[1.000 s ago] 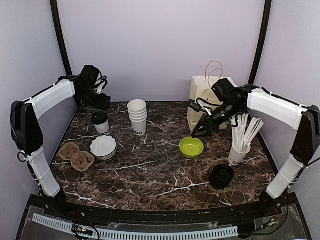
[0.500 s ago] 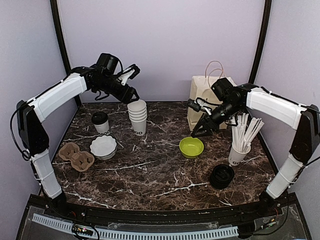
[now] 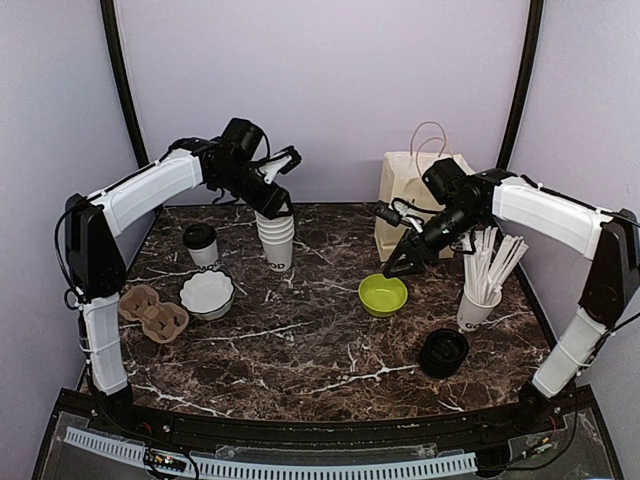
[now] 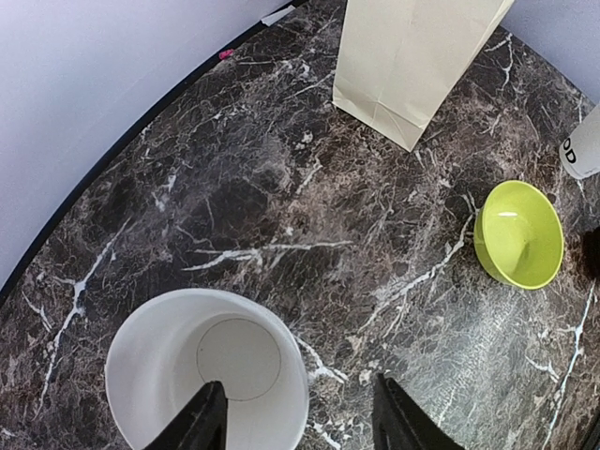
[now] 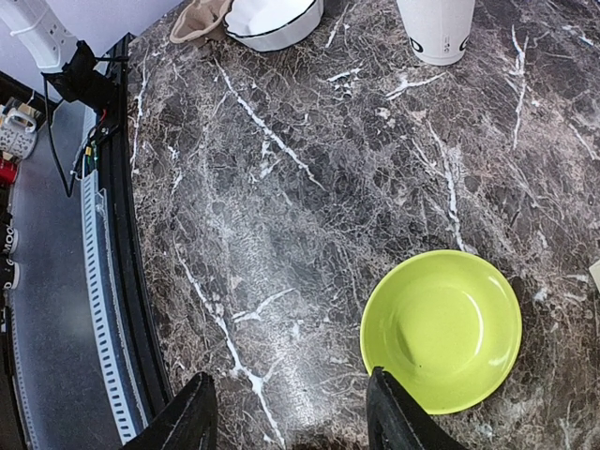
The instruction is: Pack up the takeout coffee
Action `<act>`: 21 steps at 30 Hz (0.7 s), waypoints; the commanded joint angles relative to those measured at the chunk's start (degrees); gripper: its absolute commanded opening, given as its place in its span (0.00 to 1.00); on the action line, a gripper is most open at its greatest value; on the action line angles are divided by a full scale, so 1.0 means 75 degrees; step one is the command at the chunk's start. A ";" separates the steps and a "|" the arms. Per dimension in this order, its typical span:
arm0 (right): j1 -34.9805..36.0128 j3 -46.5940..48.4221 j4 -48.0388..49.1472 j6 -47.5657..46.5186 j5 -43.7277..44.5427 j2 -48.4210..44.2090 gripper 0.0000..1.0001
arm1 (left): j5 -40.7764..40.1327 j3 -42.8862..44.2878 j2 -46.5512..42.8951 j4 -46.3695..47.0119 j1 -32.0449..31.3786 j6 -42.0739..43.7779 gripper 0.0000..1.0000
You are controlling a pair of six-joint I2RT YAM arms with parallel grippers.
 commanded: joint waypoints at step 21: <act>-0.0033 -0.0291 0.0137 -0.0194 -0.0154 -0.0253 0.54 | -0.0409 0.1011 0.0689 -0.1113 -0.0188 0.0109 0.20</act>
